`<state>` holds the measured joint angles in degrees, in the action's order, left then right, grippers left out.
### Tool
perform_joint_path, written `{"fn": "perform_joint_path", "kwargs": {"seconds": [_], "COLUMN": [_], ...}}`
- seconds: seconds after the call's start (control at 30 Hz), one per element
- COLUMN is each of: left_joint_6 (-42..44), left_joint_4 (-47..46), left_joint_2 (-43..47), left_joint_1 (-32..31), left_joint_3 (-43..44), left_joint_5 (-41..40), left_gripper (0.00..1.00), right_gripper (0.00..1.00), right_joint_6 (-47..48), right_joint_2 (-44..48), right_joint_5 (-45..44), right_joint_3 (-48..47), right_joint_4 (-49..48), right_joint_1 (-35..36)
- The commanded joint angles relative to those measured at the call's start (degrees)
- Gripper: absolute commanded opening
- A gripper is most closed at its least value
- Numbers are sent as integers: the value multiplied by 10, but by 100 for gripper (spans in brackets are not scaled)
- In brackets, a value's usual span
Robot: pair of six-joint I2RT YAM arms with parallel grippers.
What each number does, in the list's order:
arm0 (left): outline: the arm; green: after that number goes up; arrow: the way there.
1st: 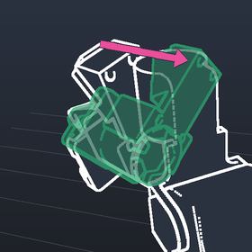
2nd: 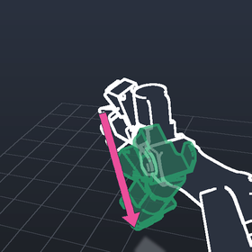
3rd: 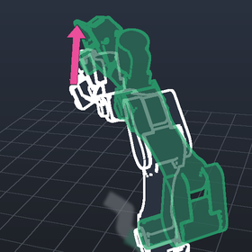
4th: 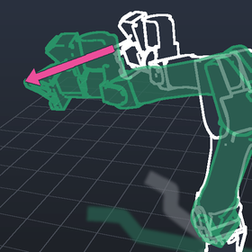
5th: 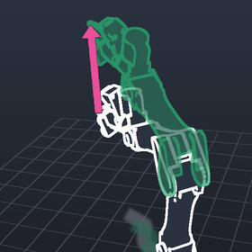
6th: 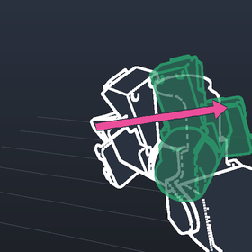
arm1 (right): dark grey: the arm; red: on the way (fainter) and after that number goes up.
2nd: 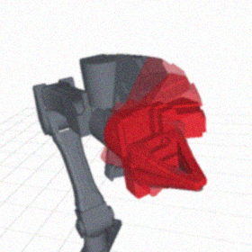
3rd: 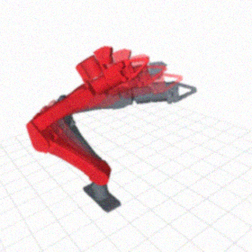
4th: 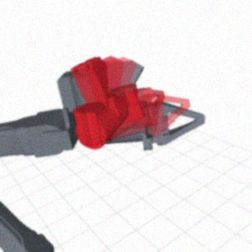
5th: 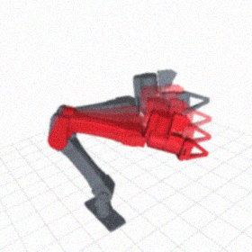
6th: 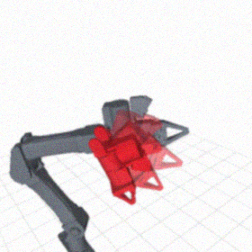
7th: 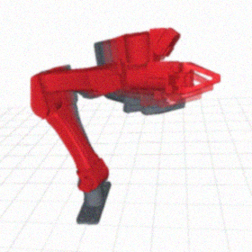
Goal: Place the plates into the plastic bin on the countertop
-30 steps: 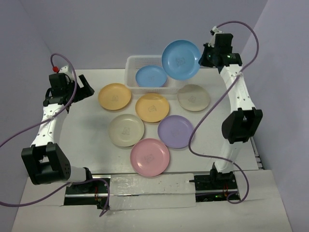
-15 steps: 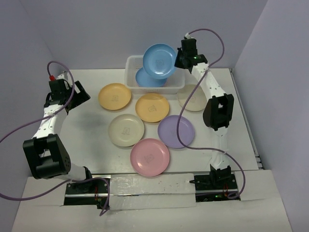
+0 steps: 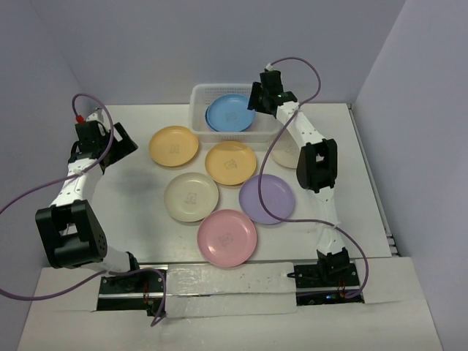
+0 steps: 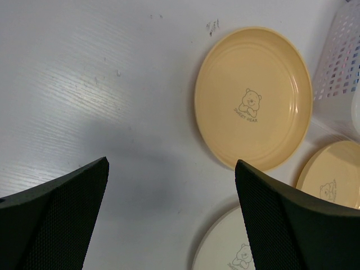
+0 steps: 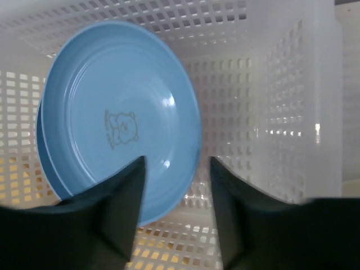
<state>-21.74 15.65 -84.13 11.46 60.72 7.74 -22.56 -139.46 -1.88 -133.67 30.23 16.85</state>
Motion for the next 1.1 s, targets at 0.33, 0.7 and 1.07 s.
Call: {"fn": "perform_joint_path", "kwargs": {"seconds": [0.33, 0.7, 1.07], "left_joint_6": [-12, 6, 29], "left_joint_4": [-54, -57, -20], "left_joint_2": [-206, -303, -316], "left_joint_1": [-26, -81, -84], "left_joint_3": [121, 189, 187], "left_joint_5": [35, 2, -35], "left_gripper": [88, 82, 42], "right_gripper": [85, 91, 93], "right_joint_6": [18, 72, 97], "right_joint_2": [132, 287, 408], "right_joint_5": [34, 1, -7], "right_joint_3": [28, 157, 377], "right_joint_4": [-4, 10, -9], "right_joint_1": [18, 18, 15]}}
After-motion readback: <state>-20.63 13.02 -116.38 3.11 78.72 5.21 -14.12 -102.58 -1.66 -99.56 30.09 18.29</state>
